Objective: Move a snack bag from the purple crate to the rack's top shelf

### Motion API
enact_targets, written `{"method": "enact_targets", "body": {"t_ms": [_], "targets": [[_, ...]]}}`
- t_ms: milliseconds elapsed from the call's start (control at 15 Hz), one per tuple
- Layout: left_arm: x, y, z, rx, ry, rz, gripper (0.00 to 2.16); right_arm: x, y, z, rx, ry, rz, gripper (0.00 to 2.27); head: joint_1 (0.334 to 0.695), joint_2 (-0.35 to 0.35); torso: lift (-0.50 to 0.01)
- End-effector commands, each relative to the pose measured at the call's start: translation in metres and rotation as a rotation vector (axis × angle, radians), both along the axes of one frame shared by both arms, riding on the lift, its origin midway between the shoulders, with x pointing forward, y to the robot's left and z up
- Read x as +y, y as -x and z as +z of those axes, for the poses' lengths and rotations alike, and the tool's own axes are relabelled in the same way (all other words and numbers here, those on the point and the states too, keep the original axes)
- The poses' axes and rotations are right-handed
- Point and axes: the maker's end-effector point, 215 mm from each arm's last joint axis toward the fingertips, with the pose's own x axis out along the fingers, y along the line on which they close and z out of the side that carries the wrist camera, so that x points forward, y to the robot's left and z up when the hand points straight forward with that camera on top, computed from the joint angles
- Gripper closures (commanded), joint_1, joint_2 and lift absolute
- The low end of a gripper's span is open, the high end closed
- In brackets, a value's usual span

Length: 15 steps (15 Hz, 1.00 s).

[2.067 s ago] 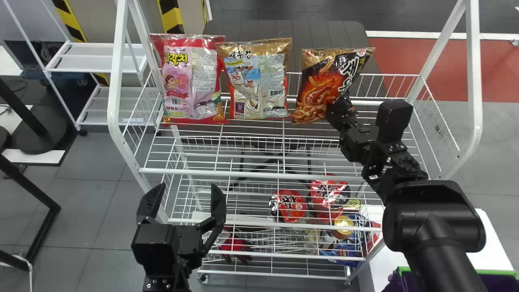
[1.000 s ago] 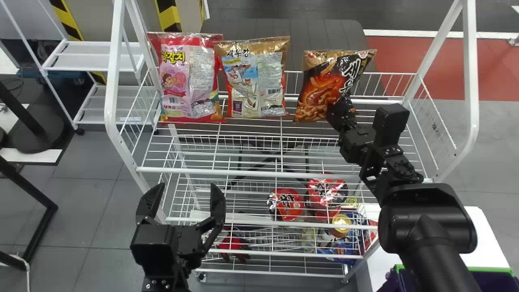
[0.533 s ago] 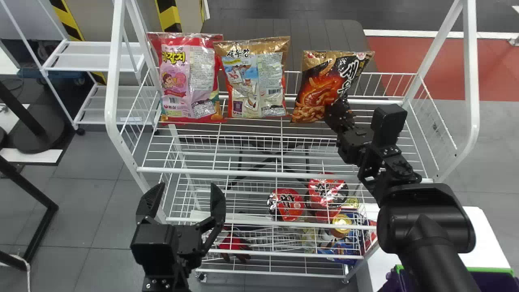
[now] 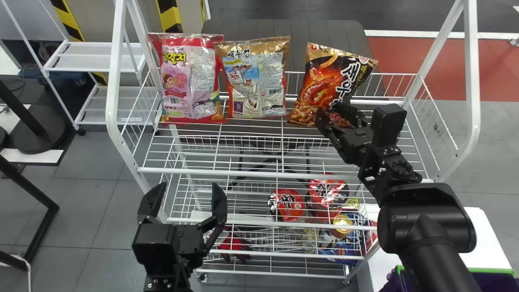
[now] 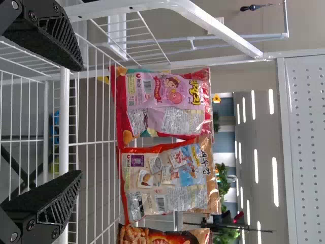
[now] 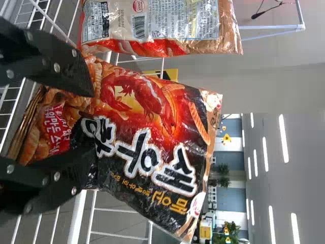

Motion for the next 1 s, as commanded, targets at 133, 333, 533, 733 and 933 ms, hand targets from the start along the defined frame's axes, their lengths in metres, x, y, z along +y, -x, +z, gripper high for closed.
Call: {"method": "enact_targets", "body": {"t_ms": [133,333,533,733,933], "targets": [[0.0,0.0,0.0,0.0,0.0,-0.001,0.09,0.002,0.0,0.0,0.0,-0.003,0.0,0.14,0.695,0.004,0.001],[0.0,0.0,-0.002,0.004,-0.002,-0.001,0.09,0.002,0.0,0.002,-0.005,-0.003,0.0,0.14,0.695,0.004,0.001],[0.0,0.0,-0.002,0.004,-0.002,-0.001,0.09,0.004,0.0,0.008,-0.025,-0.004,0.003,0.14,0.695,0.005,0.001],[0.0,0.0,-0.001,0.002,-0.002,-0.001,0.09,0.006,0.005,0.012,-0.045,0.002,0.008,0.15,0.695,0.007,0.001],[0.0,-0.001,0.0,0.001,-0.001,0.0,0.09,0.004,0.012,0.024,-0.086,-0.001,0.005,0.15,0.695,0.008,0.001]]}}
